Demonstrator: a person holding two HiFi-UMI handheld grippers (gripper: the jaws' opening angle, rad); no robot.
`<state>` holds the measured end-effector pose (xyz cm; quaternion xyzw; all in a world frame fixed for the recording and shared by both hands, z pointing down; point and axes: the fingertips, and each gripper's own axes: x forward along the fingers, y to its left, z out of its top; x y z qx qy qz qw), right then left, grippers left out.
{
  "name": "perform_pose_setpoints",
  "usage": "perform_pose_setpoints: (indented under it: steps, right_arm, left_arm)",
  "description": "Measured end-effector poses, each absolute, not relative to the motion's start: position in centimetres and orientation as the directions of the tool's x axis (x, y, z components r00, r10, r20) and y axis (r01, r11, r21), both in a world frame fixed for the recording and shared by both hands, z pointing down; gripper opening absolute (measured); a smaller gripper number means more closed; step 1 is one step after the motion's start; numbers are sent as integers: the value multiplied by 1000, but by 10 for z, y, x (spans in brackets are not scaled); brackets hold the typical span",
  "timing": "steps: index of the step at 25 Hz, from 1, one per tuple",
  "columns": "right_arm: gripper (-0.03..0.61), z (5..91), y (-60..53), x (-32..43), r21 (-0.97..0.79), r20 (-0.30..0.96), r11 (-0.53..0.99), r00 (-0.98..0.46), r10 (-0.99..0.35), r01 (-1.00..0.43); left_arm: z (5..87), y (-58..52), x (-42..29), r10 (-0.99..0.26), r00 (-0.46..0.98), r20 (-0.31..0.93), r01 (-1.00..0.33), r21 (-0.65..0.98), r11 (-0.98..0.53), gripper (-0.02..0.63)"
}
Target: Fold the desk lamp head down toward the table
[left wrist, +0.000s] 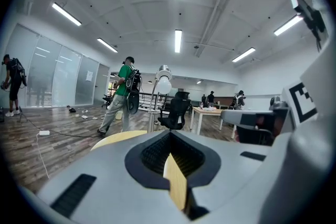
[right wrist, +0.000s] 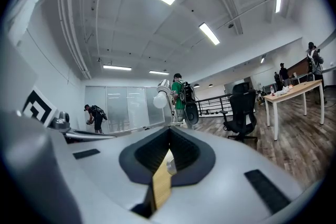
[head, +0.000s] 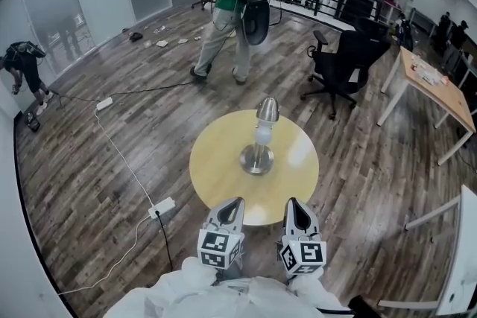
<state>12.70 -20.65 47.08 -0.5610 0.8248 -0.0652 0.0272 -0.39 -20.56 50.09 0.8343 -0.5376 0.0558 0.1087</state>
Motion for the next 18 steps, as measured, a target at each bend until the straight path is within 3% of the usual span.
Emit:
perform_pose_setpoints:
  steps: [12, 18]
  right_arm:
    - [11, 453, -339, 130, -106, -9, 265, -265, -964, -959]
    - [12, 461, -378, 131, -100, 39, 273, -278, -960, -957]
  left_arm:
    - [511, -345, -25, -845, 491, 210, -870, 82, -485, -2]
    - [556, -397, -31, -821, 487, 298, -870, 89, -484, -3]
